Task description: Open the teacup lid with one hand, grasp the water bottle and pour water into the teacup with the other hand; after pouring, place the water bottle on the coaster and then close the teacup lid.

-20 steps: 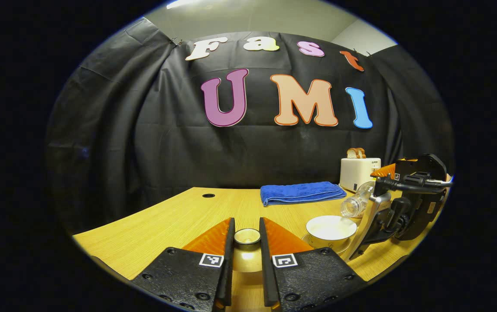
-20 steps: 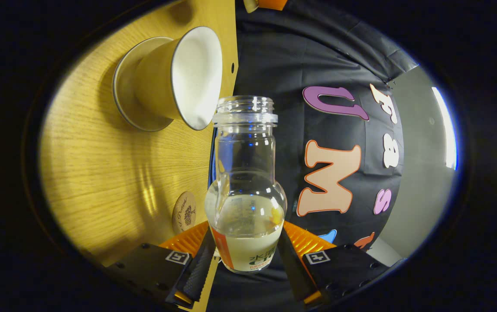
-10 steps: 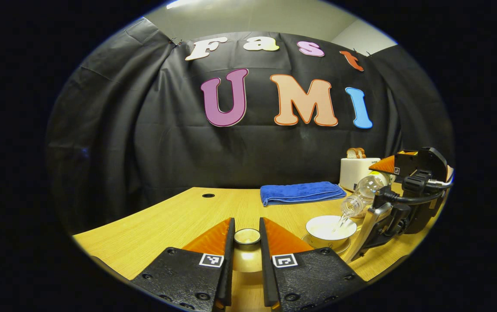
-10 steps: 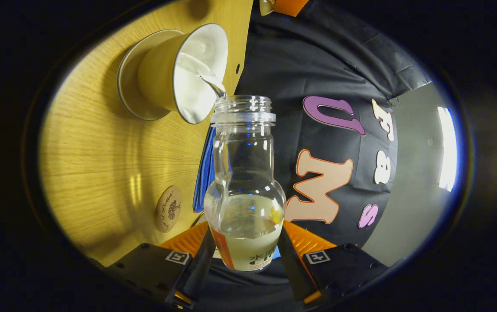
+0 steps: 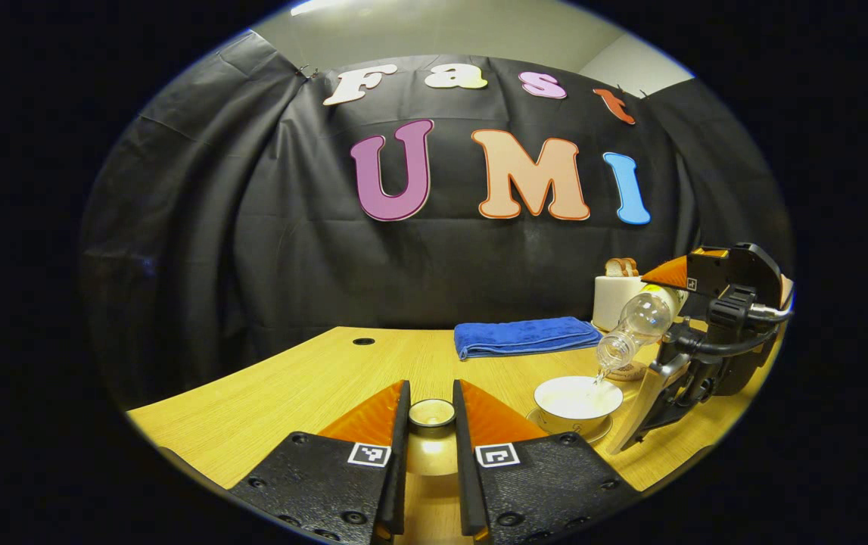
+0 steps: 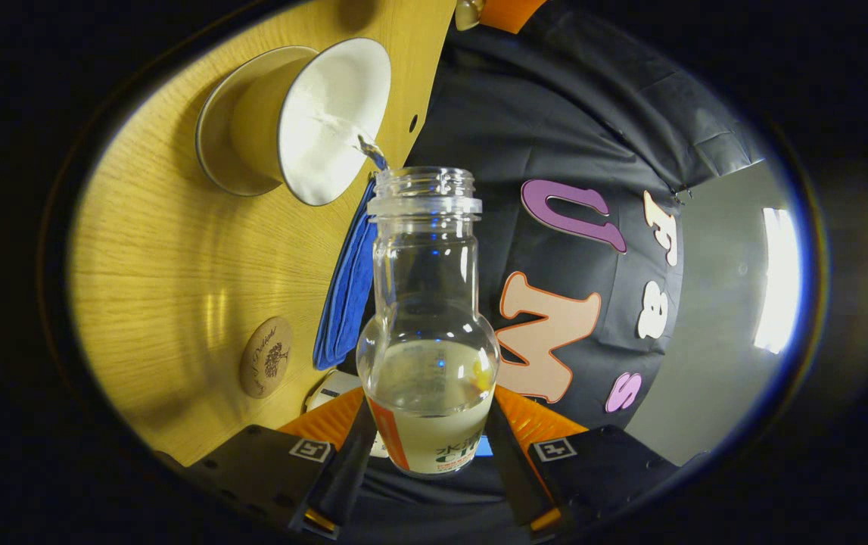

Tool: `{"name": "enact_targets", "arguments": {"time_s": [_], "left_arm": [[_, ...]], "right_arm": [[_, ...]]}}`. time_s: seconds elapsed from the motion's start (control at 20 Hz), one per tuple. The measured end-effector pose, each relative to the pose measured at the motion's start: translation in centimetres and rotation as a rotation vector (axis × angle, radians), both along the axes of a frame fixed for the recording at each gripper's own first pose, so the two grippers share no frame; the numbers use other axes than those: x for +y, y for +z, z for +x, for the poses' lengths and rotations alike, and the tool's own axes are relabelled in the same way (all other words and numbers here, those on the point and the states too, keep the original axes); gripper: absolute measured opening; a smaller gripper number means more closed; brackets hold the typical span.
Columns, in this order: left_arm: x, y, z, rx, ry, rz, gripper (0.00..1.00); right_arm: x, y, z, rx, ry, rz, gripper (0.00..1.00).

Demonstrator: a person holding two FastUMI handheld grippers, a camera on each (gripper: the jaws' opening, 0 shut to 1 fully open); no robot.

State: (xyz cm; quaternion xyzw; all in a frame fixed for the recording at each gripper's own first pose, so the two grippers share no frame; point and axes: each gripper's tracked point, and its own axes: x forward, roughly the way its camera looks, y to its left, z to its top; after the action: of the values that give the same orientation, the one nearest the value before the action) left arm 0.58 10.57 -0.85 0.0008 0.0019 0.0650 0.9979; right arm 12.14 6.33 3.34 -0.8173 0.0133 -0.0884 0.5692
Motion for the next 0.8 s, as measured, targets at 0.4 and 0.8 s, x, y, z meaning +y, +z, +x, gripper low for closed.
{"name": "enact_targets", "arguments": {"time_s": [0.4, 0.8], "left_arm": [[0.0, 0.0, -0.1, 0.000, 0.000, -0.001, 0.26], [-0.1, 0.0, -0.1, 0.000, -0.002, 0.000, 0.26]], "right_arm": [[1.2, 1.6, 0.2, -0.027, 0.044, -0.114, 0.80], [1.4, 1.8, 0.3, -0.022, 0.062, -0.148, 0.82]]}}
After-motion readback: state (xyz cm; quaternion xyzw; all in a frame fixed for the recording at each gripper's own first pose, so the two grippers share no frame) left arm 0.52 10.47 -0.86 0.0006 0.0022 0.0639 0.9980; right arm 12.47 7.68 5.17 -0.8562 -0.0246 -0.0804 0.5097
